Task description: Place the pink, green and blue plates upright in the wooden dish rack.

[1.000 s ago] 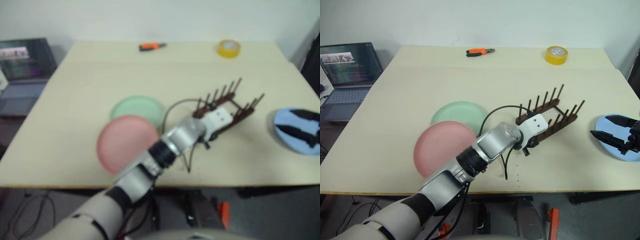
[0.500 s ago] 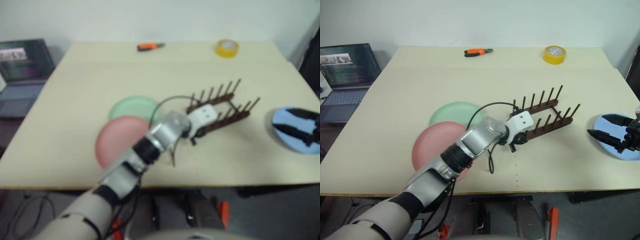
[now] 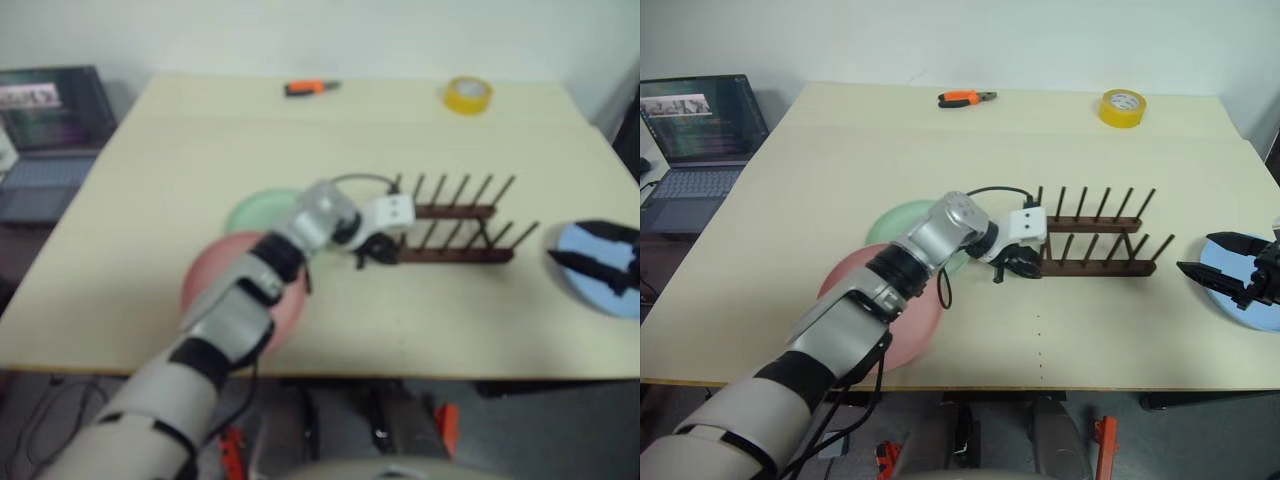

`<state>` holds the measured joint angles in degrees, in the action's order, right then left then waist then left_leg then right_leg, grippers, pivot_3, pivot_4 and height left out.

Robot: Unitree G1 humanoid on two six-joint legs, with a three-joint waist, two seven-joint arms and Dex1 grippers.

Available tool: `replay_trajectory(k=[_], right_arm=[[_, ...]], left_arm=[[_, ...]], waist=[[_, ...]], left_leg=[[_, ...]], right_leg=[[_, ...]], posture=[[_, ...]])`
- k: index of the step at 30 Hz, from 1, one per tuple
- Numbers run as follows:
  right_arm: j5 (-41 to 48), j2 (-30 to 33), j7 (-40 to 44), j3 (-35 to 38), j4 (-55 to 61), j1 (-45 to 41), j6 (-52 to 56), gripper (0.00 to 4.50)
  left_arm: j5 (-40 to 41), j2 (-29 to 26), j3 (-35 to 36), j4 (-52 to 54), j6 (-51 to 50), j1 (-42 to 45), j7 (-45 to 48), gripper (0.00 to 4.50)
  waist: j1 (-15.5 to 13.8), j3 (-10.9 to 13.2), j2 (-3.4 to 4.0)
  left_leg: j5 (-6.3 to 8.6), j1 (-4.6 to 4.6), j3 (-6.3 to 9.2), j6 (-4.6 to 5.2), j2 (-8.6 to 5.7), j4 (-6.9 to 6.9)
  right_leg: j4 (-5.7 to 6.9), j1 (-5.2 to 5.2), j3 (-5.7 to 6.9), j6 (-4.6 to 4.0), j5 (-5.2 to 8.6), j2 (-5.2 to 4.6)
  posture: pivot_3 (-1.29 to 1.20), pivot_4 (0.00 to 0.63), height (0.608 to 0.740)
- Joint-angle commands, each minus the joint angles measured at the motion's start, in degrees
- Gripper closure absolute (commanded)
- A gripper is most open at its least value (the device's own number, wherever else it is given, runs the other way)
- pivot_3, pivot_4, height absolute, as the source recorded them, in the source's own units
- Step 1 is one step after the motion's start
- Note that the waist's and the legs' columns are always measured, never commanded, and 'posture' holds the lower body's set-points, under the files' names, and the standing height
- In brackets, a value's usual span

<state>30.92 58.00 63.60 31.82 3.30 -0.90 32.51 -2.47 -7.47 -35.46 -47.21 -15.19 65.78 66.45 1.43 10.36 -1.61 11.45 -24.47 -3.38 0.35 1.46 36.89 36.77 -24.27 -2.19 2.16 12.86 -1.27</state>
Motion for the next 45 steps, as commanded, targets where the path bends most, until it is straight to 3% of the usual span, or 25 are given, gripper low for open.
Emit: replay_trajectory(k=[1, 12, 21, 27, 34, 35, 38, 41, 45], right_arm=[[1.5, 1.0, -0.3, 3.3, 2.7, 0.5, 0.6, 0.30], [1.9, 0.3, -1.3, 4.9, 4.9, 2.4, 1.7, 0.30], [2.1, 0.3, -1.8, 4.3, 4.8, 2.2, 1.4, 0.30], [1.7, 0.8, -1.1, 3.0, 5.8, 2.8, 1.4, 0.30], [0.9, -0.1, -2.4, 1.3, 6.7, 3.7, 1.5, 0.30], [1.0, -0.3, -2.6, 0.9, 6.8, 3.8, 1.5, 0.30], [1.8, -1.2, -3.0, 0.4, 7.9, 4.6, 2.1, 0.91], [2.4, -2.1, -3.1, 0.2, 9.0, 6.0, 2.5, 1.91], [1.9, -2.8, -3.5, -1.5, 9.1, 6.9, 2.5, 3.37]], left_arm=[[-0.9, 2.1, 3.1, -2.2, 3.1, 2.6, -0.5, 3.48], [-4.0, 5.7, 6.9, -7.7, 5.7, 4.0, -3.5, 3.48], [-6.7, 5.4, 7.6, -7.0, 4.3, 4.2, -4.0, 0.43], [-7.9, 1.8, 8.8, -3.6, 4.0, 6.9, -3.5, 0.43], [-5.5, -6.9, 12.2, 17.0, -0.4, 7.3, 1.9, 0.43], [-5.2, -7.9, 12.6, 19.5, -1.5, 6.8, 2.6, 0.79], [-3.3, -13.9, 10.9, 34.2, -5.6, 1.4, 9.0, 1.68], [1.9, -18.1, 9.8, 48.9, -10.4, -5.0, 15.1, 2.72], [4.4, -18.8, 6.8, 56.9, -16.9, -9.8, 15.8, 4.18]], waist=[[0.1, 0.0, -0.01], [0.3, 0.0, -0.02], [0.3, 0.0, -0.01], [0.4, 0.0, -0.01], [0.3, 0.0, 0.02], [0.4, 0.0, 0.02], [0.5, -0.1, 0.10], [0.5, -0.1, 0.15], [0.2, -0.1, 0.14]], left_leg=[[0.00, 0.00, 0.01, 0.00, 0.00, 0.00], [0.00, 0.10, 0.01, 0.00, -0.01, 0.04], [0.00, 0.11, 0.01, 0.00, -0.02, 0.04], [0.00, 0.11, 0.01, 0.00, -0.01, 0.04], [0.00, 0.10, 0.00, -0.01, 0.08, 0.00], [0.00, 0.10, 0.00, -0.01, 0.08, 0.00], [0.00, 0.14, -0.02, -0.01, 0.11, 0.00], [0.00, 0.33, -0.04, -0.01, 0.17, -0.07], [0.00, 0.32, 0.00, -0.01, 0.18, 0.08]], right_leg=[[0.01, 0.00, 0.01, 0.00, 0.00, 0.00], [0.11, 0.03, -0.02, -0.11, 0.06, 0.07], [0.12, 0.04, -0.02, -0.07, 0.04, 0.06], [0.12, 0.04, -0.03, -0.07, 0.04, 0.08], [0.09, 0.04, -0.02, 0.03, -0.02, 0.06], [0.10, 0.04, -0.02, 0.02, -0.01, 0.06], [0.13, 0.05, -0.04, -0.07, 0.04, 0.07], [0.22, 0.14, -0.06, -0.21, 0.12, 0.09], [0.30, 0.19, -0.02, -0.26, 0.14, 0.09]], posture=[[0.00, 0.150, 0.740], [0.00, 0.150, 0.740], [0.00, 0.150, 0.740], [0.00, 0.150, 0.740], [0.00, 0.150, 0.740], [0.00, 0.150, 0.740], [0.00, 0.150, 0.740], [0.00, 0.150, 0.740], [0.00, 0.150, 0.740]])
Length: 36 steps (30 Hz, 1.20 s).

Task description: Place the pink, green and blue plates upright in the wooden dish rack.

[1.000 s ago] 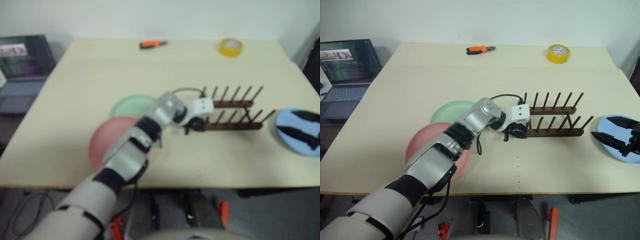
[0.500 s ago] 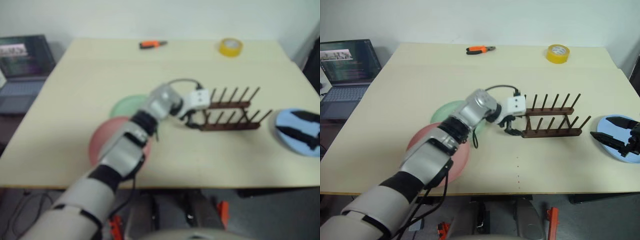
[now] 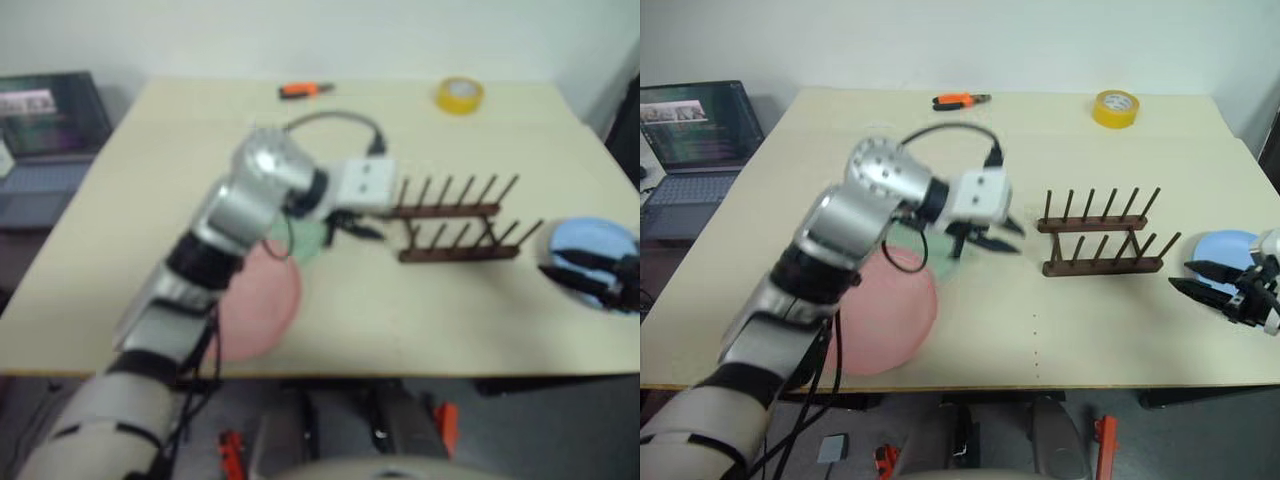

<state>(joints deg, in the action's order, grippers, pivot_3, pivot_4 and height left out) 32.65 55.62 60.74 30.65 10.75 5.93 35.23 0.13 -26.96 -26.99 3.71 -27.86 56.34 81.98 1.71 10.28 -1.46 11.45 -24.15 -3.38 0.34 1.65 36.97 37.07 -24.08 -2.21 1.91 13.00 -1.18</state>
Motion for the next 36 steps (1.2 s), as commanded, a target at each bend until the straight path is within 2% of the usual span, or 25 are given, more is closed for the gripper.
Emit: replay_trajectory(k=[1, 3, 9, 17, 36], right_arm=[[-0.2, -0.8, -1.3, -1.4, 1.7, -0.2, -0.2, 3.73], [-1.0, -1.9, -3.2, -3.9, 1.7, -1.1, -0.1, 4.46], [-5.6, -6.1, -10.9, -10.0, 0.9, -3.7, -0.6, 4.46], [-11.3, -10.7, -19.6, -15.5, -0.5, -7.5, -0.6, 4.46], [-22.1, -20.2, -31.6, -24.1, -8.1, -15.0, -5.3, 4.46]], left_arm=[[1.2, 1.9, -3.2, 6.2, -5.4, -1.2, -1.3, 4.50], [-1.4, 5.4, -6.7, 4.4, -6.6, -2.2, -5.9, 4.50], [-7.4, 15.3, -13.4, -5.5, -6.5, -3.2, -17.2, 4.50], [-12.6, 20.5, -16.2, -15.9, -3.1, -2.5, -24.4, 4.50], [-15.6, 30.3, -10.5, -39.3, 4.7, 1.4, -38.0, 4.50]], waist=[[-0.2, 0.0, -0.02], [-0.3, 0.0, -0.05], [-0.1, 0.0, -0.09], [0.1, 0.0, -0.04], [0.1, 0.0, -0.10]], left_leg=[[0.00, 0.01, 0.02, 0.00, -0.03, 0.04], [-0.01, 0.07, 0.07, 0.02, -0.13, 0.13], [-0.02, 0.26, 0.15, 0.03, -0.25, 0.18], [-0.01, 0.21, 0.24, 0.03, -0.13, -0.06], [-0.01, 0.20, 0.15, 0.03, -0.20, 0.04]], right_leg=[[-0.02, 0.05, -0.01, 0.02, -0.01, -0.01], [-0.08, 0.21, -0.09, 0.04, -0.02, -0.01], [-0.17, 0.47, -0.25, 0.05, -0.02, -0.01], [-0.07, 0.28, -0.17, -0.09, 0.07, 0.17], [-0.14, 0.33, -0.24, 0.10, -0.04, 0.08]], posture=[[0.00, 0.150, 0.740], [0.00, 0.150, 0.740], [0.00, 0.150, 0.740], [0.00, 0.150, 0.740], [0.00, 0.150, 0.740]])
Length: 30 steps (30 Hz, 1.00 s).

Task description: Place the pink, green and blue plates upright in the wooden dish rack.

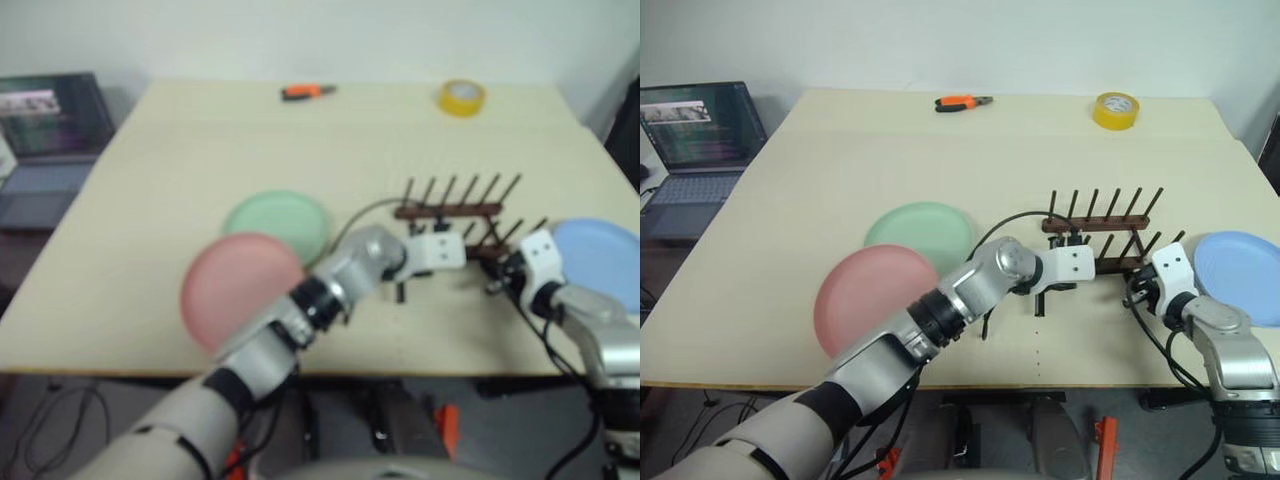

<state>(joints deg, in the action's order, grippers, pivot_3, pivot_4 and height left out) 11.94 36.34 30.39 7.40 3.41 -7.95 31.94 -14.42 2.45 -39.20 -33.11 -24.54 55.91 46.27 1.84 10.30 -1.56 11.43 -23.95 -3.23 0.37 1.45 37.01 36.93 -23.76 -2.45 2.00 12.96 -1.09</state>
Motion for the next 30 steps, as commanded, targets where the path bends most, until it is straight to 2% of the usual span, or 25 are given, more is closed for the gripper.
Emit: replay_trajectory(k=[1, 24, 30], right_arm=[[-1.4, -1.4, -1.4, -0.7, -1.2, -1.6, -2.3, 4.46], [-7.8, -9.7, -6.7, -4.4, -9.5, -10.4, -13.2, 4.46], [-8.7, -10.8, -7.2, -5.1, -12.1, -12.3, -14.9, 4.46]], left_arm=[[-1.2, 1.1, 2.0, -3.5, 1.8, 2.3, -2.6, 4.50], [-4.2, 2.1, 7.6, -18.1, 6.7, 7.9, -14.2, 4.50], [-4.6, 2.2, 9.0, -20.2, 7.6, 8.4, -15.6, 4.50]], waist=[[0.0, 0.0, -0.01], [0.2, 0.0, -0.02], [0.1, 0.0, -0.02]], left_leg=[[0.00, 0.02, 0.00, 0.00, 0.00, 0.01], [0.00, 0.00, -0.05, 0.00, 0.03, -0.07], [0.00, -0.23, -0.09, 0.00, 0.03, -0.10]], right_leg=[[0.00, 0.01, -0.01, 0.02, -0.01, 0.00], [-0.01, -0.07, -0.03, 0.07, -0.05, 0.03], [0.00, -0.29, -0.04, 0.32, -0.19, 0.03]], posture=[[0.00, 0.150, 0.740], [0.00, 0.150, 0.740], [0.00, 0.150, 0.740]])
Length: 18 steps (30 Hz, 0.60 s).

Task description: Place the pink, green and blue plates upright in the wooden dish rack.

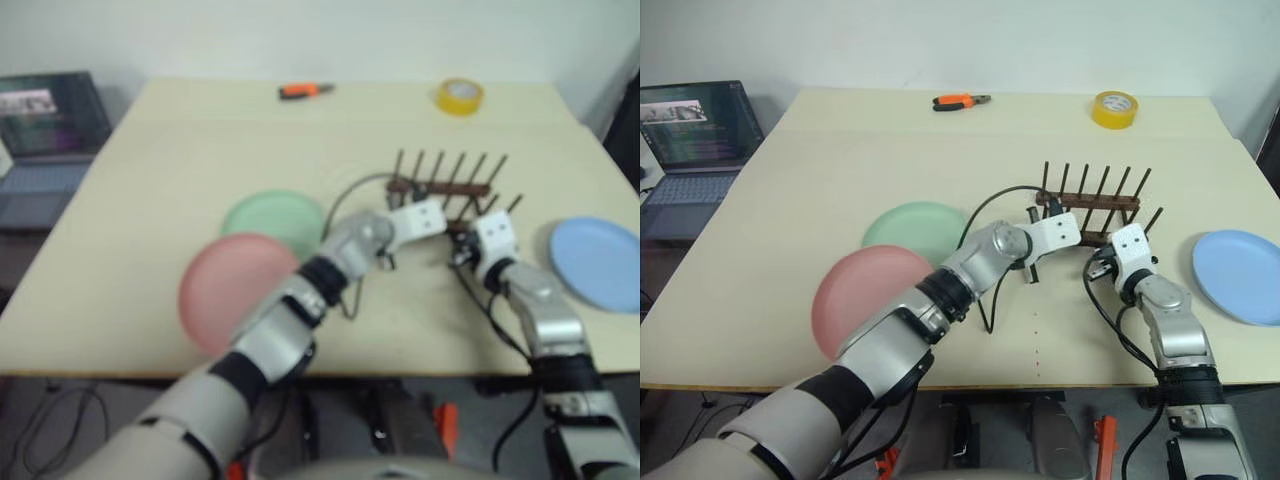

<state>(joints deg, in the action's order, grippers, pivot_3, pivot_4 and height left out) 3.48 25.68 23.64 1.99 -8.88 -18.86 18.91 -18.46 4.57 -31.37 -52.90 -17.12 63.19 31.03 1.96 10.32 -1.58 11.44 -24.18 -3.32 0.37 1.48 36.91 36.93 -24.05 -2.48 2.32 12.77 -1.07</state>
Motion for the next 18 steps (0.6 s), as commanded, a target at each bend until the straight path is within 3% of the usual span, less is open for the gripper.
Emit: replay_trajectory(k=[1, 18], right_arm=[[-0.5, -0.2, -0.6, 0.3, -0.4, -1.8, -2.3, 4.46], [-3.0, -0.8, -1.8, -0.7, -6.1, -5.7, -6.4, 4.46]], left_arm=[[-0.7, 0.0, 1.4, -0.6, 0.3, 1.2, -0.4, 4.50], [-1.1, 2.0, 3.2, -5.7, 3.2, 2.9, -4.1, 4.50]], waist=[[0.0, 0.0, 0.00], [0.0, 0.0, 0.00]], left_leg=[[0.00, -0.02, 0.01, 0.00, 0.00, 0.00], [0.00, -0.04, -0.01, 0.00, 0.00, 0.01]], right_leg=[[0.01, -0.02, 0.01, 0.00, 0.00, 0.00], [0.01, -0.03, 0.01, 0.04, -0.03, 0.00]], posture=[[0.00, 0.150, 0.740], [0.00, 0.150, 0.740]])
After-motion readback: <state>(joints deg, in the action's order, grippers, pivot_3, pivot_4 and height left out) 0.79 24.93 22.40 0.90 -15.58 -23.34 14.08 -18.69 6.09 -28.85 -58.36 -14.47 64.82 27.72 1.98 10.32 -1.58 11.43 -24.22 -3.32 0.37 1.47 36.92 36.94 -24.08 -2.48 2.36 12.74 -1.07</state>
